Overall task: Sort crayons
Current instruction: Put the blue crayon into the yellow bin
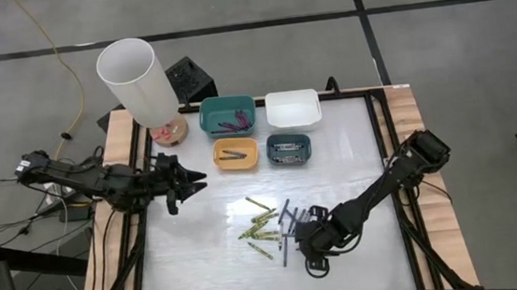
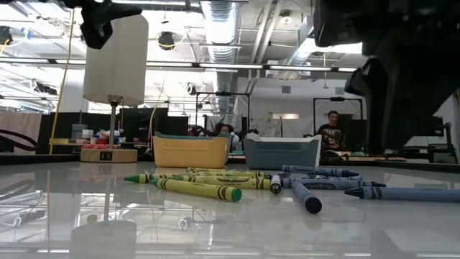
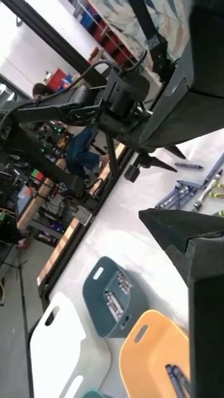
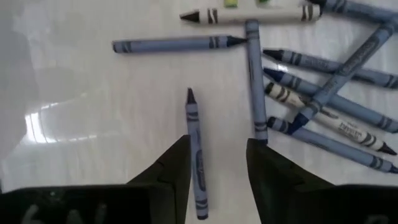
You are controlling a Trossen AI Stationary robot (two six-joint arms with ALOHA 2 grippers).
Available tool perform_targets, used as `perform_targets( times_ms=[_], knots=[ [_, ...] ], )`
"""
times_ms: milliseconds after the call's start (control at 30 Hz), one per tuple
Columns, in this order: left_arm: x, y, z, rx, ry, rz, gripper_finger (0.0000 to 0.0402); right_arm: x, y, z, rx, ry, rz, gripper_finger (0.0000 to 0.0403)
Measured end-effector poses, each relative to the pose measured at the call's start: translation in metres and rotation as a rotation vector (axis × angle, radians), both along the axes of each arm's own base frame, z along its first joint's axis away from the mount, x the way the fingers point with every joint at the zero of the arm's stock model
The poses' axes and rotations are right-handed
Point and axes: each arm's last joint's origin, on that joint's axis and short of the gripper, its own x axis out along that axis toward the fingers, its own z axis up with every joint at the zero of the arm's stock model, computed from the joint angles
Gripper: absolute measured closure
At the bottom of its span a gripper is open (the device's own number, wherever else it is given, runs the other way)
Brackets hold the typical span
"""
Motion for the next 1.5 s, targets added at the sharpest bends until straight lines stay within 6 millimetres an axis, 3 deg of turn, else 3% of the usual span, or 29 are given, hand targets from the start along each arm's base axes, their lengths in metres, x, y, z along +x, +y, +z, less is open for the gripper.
perform_targets(
  times_ms=[533, 800, 1067, 1233, 1500],
  knots=[
    [0.001, 0.000, -0.001, -0.005, 0.007, 0.000, 0.0242, 0.000, 0.000, -0.004, -0.015, -0.015, 0.081, 0.0258],
    [0.001, 0.000, -0.002, -0.003, 0.022, 0.000, 0.0242, 0.009, 0.011, -0.033, 0.029, 0.040, 0.095, 0.0258],
    [0.001, 0.000, -0.003, -0.007, 0.024, 0.000, 0.0242, 0.013, 0.012, -0.042, 0.020, 0.081, 0.042, 0.0263],
    [0.001, 0.000, -0.003, -0.001, 0.025, 0.000, 0.0242, 0.013, 0.010, -0.043, 0.013, 0.100, 0.038, 0.0298],
    [0.001, 0.000, -0.003, -0.004, 0.024, 0.000, 0.0242, 0.012, 0.010, -0.044, 0.016, 0.111, 0.039, 0.0390]
  ],
)
